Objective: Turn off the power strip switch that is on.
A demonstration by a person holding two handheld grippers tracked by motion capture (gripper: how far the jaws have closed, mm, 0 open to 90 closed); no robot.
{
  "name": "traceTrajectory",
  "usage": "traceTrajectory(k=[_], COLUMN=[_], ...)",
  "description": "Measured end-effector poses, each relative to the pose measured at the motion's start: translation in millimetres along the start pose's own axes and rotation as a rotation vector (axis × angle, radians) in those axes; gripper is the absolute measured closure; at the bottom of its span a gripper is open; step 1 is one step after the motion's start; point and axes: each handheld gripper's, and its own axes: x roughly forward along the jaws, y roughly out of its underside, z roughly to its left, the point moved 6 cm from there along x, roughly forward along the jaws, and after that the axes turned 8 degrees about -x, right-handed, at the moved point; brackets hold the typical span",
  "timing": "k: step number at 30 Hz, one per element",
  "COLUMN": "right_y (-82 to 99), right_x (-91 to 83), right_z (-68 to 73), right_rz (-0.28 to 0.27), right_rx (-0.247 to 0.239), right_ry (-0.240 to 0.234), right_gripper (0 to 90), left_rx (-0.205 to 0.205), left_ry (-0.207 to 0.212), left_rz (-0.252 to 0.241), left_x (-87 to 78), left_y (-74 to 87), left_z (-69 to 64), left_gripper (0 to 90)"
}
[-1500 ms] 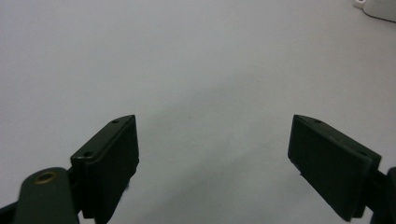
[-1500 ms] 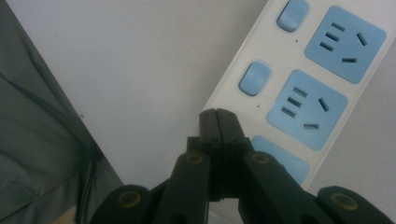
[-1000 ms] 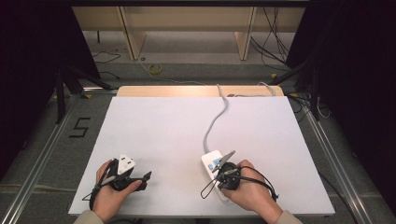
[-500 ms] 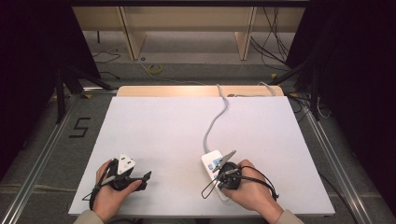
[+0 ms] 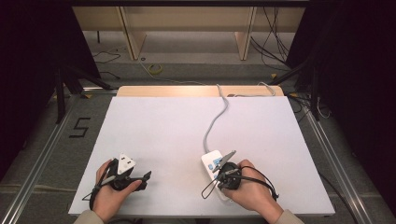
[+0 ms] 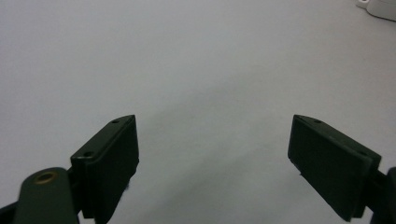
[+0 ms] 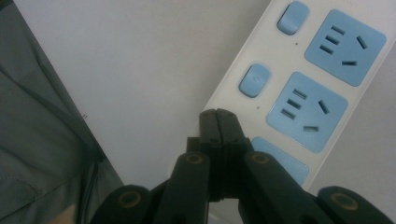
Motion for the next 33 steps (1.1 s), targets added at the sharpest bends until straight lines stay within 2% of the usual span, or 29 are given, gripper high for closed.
traceTrajectory(k=[7,9,19,33], right_y=[0.2,-1.1,0.4,2.9], right_x=[-0.2,-1.9,-3.6,-9.9], right_z=[-0.4,-0.5,-3.5,-10.6], right_rz=[-0.002,-0.026,-0.032,-0.069], right_rx=[-0.001,0.003,-0.002,0.015], right_ry=[-0.001,-0.003,0.012,0.025], right_gripper=[90.0,90.0,90.0,90.0], left_rx=[-0.001,-0.001,-0.003,-0.003], left_ry=[-0.001,0.000,0.000,-0.001], left_rz=[-0.001,-0.002,-0.004,-0.001], left_x=[-0.2,-0.2,-0.2,0.0], left_y=[0.0,-0.1,-0.3,0.1], left_z=[0.4,0.2,0.7,0.4], left_gripper=[16.0,16.0,16.1,16.2])
